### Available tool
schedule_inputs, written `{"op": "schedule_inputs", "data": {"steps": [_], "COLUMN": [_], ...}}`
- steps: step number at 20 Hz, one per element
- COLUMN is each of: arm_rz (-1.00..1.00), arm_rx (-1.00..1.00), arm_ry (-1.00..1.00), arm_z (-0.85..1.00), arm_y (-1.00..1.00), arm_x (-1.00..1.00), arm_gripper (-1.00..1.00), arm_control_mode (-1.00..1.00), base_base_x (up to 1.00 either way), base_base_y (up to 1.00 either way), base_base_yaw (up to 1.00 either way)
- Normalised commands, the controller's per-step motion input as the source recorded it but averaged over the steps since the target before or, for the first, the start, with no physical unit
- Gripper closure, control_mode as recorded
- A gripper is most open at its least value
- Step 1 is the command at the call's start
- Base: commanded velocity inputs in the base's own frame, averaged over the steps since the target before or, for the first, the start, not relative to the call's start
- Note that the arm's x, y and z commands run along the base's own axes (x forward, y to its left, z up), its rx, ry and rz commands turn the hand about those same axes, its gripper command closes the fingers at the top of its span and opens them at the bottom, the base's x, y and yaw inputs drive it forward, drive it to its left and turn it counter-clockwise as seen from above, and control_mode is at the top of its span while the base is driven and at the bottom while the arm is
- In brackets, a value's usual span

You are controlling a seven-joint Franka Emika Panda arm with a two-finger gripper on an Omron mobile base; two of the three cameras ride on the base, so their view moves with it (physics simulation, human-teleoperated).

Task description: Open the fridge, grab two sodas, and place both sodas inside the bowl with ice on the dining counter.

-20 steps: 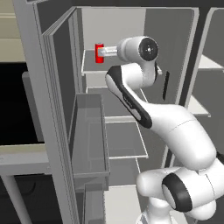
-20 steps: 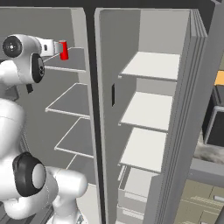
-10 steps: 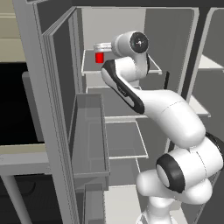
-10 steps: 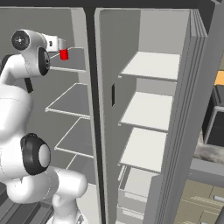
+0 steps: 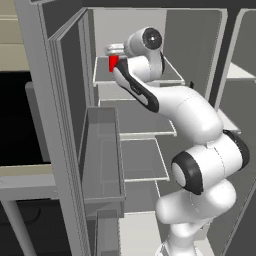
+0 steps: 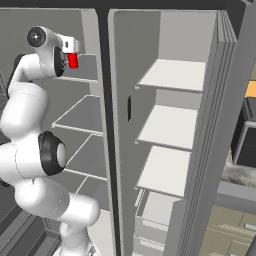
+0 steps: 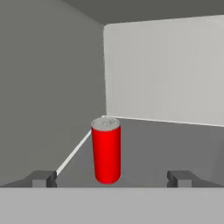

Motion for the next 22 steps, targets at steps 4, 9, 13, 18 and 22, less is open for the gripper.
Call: {"op": "schedule_inputs", "data": {"steps": [4,9,13,18,22], "arm_rz": [0.0,0.0,0.0,0.0,0.0], "arm_rx": [-0.01,-0.01,0.0,0.0,0.0], "arm_ry": [0.1,0.08,0.05,0.05,0.08], "arm_z": [-0.13,-0.11,0.0,-0.02,-0.11], "arm_y": [0.24,0.14,0.03,0.04,0.08], "arm_x": [0.31,0.32,0.4,0.36,0.39], "arm_gripper": [-1.0,-1.0,-1.0,-1.0,-1.0], "arm_control_mode": [-1.0,-1.0,-1.0,-1.0,-1.0], "base_base_x": [0.0,0.0,0.0,0.0,0.0], "base_base_y": [0.0,0.0,0.0,0.0,0.0], "base_base_yaw": [0.0,0.0,0.0,0.0,0.0]}}
